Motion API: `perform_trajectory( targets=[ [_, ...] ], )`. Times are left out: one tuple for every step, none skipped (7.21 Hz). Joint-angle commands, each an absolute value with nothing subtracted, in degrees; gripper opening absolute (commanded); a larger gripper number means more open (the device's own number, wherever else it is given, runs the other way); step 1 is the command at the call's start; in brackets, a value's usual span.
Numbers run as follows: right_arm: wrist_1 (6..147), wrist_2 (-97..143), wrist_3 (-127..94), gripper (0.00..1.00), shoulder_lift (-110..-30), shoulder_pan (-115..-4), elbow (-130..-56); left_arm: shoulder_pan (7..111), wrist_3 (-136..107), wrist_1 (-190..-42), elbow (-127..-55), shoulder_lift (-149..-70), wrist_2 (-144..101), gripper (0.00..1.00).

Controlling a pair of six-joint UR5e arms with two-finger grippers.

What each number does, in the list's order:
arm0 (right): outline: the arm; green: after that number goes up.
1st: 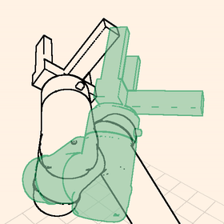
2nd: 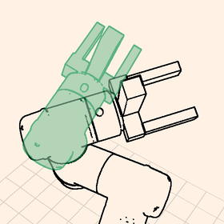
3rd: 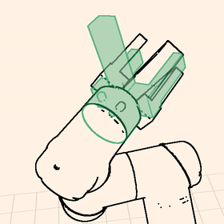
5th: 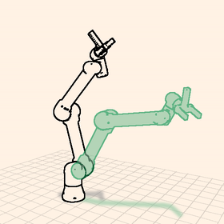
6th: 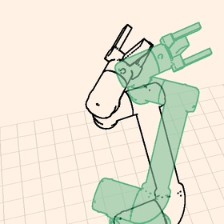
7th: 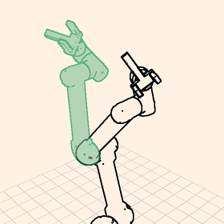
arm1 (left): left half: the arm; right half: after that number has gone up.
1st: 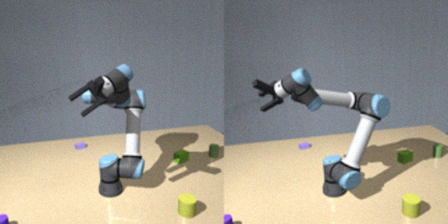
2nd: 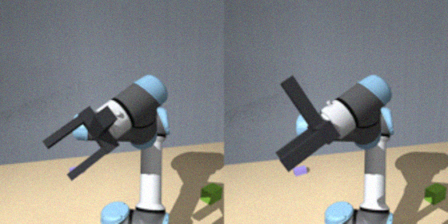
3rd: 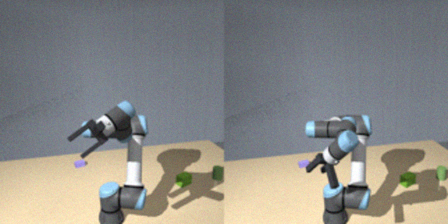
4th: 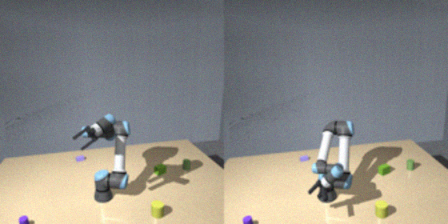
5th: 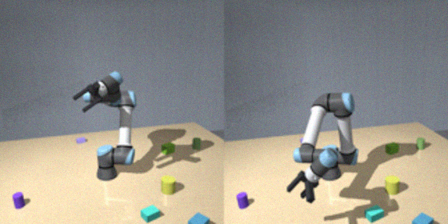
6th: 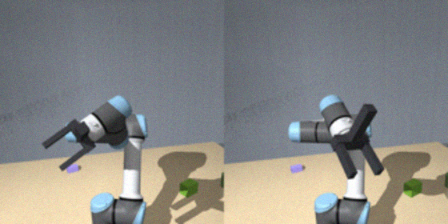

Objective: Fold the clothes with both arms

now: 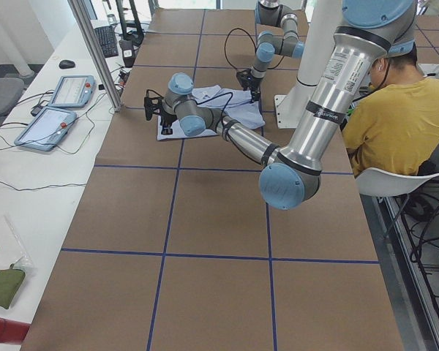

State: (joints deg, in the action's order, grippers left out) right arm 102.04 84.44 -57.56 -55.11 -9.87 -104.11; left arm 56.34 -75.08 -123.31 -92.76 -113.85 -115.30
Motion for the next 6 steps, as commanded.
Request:
perform_trajectory(
  targets=[
    [102.39,84.55,-57.48,1.0,-55.9,-10.19,-104.06,56.34,-75.23,-123.31,-92.72,-113.91,-115.14,0.49],
    [101.96,84.9,-56.87,1.0,-57.03,-11.33,-104.32,56.25,-75.15,-123.31,-92.64,-113.82,-115.22,0.49],
    [101.95,87.95,-56.6,1.0,-58.17,-13.95,-104.41,56.25,-74.97,-123.57,-92.11,-113.82,-115.22,0.49],
    [101.87,88.07,-56.6,1.0,-60.53,-14.41,-104.59,56.25,-74.97,-123.75,-92.02,-113.91,-115.31,0.49],
    [101.95,88.68,-56.17,1.0,-62.64,-15.72,-107.2,56.25,-74.88,-123.84,-92.02,-113.82,-115.31,0.49],
    [101.95,88.59,-55.9,1.0,-64.93,-16.25,-109.05,56.25,-74.8,-123.92,-91.93,-113.73,-115.23,0.49]
  ],
)
